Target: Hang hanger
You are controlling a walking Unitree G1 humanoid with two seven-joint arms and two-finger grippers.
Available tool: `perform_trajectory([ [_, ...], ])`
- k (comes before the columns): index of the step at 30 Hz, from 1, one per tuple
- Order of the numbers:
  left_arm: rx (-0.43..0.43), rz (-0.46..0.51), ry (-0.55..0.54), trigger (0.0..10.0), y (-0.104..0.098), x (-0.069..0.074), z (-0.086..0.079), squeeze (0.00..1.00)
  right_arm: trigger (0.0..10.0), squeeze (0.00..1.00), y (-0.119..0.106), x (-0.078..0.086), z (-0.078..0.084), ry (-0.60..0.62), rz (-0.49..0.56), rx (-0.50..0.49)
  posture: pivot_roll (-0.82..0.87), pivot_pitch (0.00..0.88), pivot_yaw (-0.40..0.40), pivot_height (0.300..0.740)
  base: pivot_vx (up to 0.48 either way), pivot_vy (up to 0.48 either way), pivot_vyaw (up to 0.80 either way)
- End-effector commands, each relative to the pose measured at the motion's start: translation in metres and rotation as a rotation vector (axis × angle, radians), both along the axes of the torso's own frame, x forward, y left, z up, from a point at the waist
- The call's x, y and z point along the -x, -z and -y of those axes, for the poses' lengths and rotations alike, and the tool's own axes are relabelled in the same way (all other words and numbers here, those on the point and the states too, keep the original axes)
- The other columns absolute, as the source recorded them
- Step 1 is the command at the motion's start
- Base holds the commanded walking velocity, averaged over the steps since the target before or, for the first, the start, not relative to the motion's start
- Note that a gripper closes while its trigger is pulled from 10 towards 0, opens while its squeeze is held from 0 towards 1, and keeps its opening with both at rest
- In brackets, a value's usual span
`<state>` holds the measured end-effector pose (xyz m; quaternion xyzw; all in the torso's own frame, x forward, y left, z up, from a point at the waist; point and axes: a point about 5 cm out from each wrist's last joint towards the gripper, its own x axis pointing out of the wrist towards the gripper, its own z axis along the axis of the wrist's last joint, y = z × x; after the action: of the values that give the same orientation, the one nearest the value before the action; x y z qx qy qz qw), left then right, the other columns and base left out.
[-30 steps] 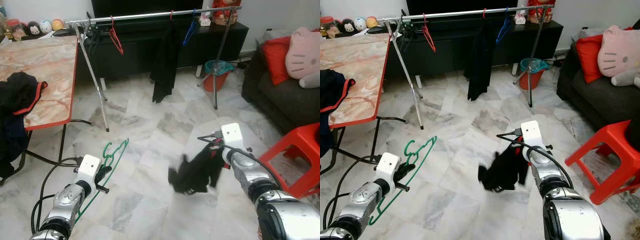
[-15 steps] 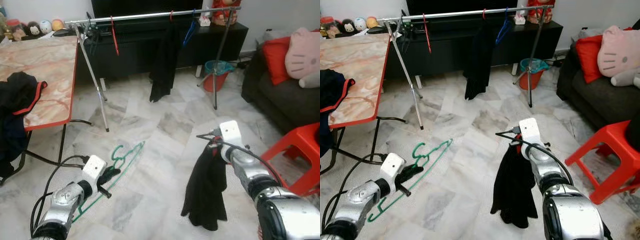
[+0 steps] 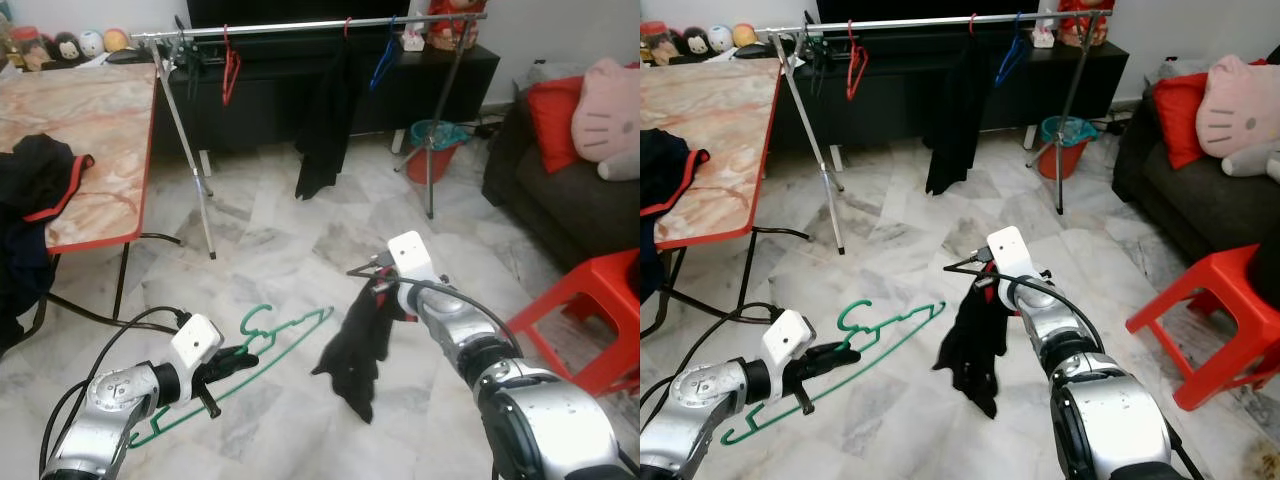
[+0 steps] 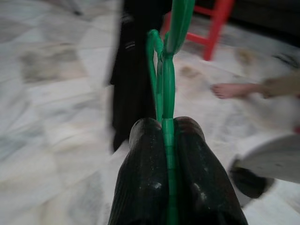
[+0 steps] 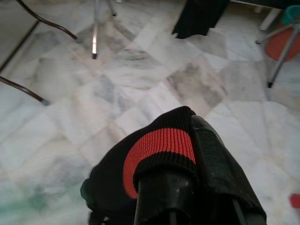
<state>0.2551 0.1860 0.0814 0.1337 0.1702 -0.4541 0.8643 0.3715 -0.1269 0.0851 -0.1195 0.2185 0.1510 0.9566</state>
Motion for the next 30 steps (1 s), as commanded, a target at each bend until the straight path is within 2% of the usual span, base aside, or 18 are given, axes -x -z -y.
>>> perform_trajectory([
  [1, -0.002, -0.005, 0.039, 10.0, -0.004, 0.002, 0.006, 0.00, 10.0, 0.00, -0.011, -0.006, -0.007, -0.005, 0.031, -0.022, 0.08, 0.010, -0.080, 0.740, 0.000, 0.000, 0.00],
  [4, -0.009, 0.000, 0.037, 10.0, -0.011, -0.003, 0.013, 0.00, 10.0, 0.00, -0.010, -0.005, -0.015, -0.010, 0.024, -0.039, 0.09, 0.000, -0.088, 0.740, 0.000, 0.000, 0.00],
  [9, -0.016, -0.037, 0.041, 10.0, -0.012, 0.006, 0.017, 0.00, 10.0, 0.00, -0.009, -0.004, -0.020, 0.017, 0.031, -0.045, 0.09, 0.000, -0.089, 0.740, 0.000, 0.000, 0.00],
  [12, -0.051, -0.007, -0.031, 10.0, -0.014, 0.002, 0.018, 0.00, 10.0, 0.00, -0.008, -0.003, -0.026, 0.013, 0.023, -0.069, 0.10, 0.000, -0.090, 0.740, 0.000, 0.000, 0.00],
  [18, -0.016, 0.053, -0.141, 10.0, -0.019, -0.010, 0.026, 0.00, 10.0, 0.00, -0.008, -0.002, -0.033, -0.008, 0.019, -0.079, 0.09, 0.000, -0.092, 0.740, 0.000, 0.000, 0.00],
  [22, 0.020, 0.054, -0.148, 10.0, -0.023, -0.012, 0.033, 0.00, 10.0, 0.00, -0.007, -0.002, -0.033, -0.005, 0.014, -0.080, 0.09, 0.000, -0.094, 0.740, 0.000, 0.000, 0.00],
  [30, 0.016, 0.075, -0.201, 10.0, -0.023, -0.016, 0.034, 0.00, 10.0, 0.00, -0.008, -0.002, -0.036, -0.013, 0.008, -0.091, 0.09, 0.003, -0.097, 0.740, 0.000, 0.000, 0.00],
])
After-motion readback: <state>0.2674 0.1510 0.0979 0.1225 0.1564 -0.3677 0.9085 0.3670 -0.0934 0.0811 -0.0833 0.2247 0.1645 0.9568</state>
